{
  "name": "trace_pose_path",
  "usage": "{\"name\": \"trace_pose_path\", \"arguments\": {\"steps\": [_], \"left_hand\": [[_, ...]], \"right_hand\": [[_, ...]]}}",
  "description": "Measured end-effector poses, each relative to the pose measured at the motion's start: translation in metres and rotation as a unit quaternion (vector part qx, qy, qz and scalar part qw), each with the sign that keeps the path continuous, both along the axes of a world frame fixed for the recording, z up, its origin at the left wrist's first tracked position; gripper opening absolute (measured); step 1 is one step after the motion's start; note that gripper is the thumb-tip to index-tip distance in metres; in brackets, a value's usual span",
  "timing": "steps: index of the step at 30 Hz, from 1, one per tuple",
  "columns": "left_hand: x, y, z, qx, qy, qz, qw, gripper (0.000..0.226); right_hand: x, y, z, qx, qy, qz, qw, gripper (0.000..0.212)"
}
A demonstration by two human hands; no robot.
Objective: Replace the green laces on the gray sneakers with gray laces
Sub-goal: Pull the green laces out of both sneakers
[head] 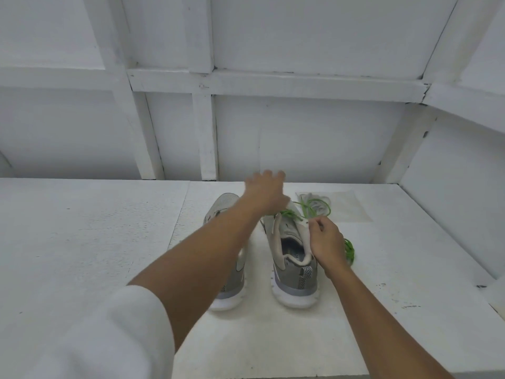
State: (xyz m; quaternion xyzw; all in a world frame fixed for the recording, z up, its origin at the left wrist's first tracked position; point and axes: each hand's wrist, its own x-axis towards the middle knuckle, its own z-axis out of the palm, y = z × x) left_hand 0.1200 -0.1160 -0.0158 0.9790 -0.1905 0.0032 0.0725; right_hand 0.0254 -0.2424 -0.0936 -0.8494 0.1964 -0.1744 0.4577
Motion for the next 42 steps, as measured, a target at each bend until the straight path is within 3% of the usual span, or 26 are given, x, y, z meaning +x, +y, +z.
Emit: {"name": "trace_pose_path", "arguments": {"steps": [3,6,12,16,19,22,25,29,38,42], "left_hand": [[-0.022,-0.024,-0.024,0.058,0.018,-0.068,0.996,0.039],[-0.026,-0.029,-0.034,0.082,-0.017,-0.067,0.994,0.026],[0.005,0.010,0.017,0.064,-0.097,0.007,0.993,0.030],[0.020,0.042,0.048,0.008,-0.129,0.093,0.987,0.011],[0.018,0.032,0.037,0.016,-0.100,0.081,0.992,0.036],[0.003,0.001,0.009,0.026,-0.034,-0.006,0.999,0.054],[-0.014,-0.024,-0.022,0.074,-0.003,-0.071,0.995,0.036],[-0.018,-0.029,-0.039,0.078,-0.018,-0.072,0.994,0.027],[0.006,0.013,0.023,0.008,-0.129,-0.017,0.992,0.027],[0.010,0.035,0.044,-0.016,-0.127,0.010,0.992,0.010]], "right_hand": [[-0.001,-0.001,-0.001,-0.001,-0.003,0.002,1.000,0.023],[0.000,0.000,-0.002,0.007,-0.010,0.002,1.000,0.023],[0.000,-0.001,-0.002,0.004,-0.009,0.004,1.000,0.024],[0.000,-0.001,-0.003,0.009,-0.010,0.004,1.000,0.025],[0.000,-0.001,-0.003,0.010,-0.011,0.003,1.000,0.024],[0.000,-0.001,-0.003,0.005,-0.011,0.003,1.000,0.024],[-0.001,-0.002,-0.003,0.001,-0.015,0.003,1.000,0.025],[-0.001,-0.001,-0.003,0.002,-0.015,0.000,1.000,0.024],[0.000,-0.001,-0.003,0.009,-0.012,-0.002,1.000,0.022],[0.000,-0.001,-0.004,0.008,-0.014,-0.006,1.000,0.021]]}}
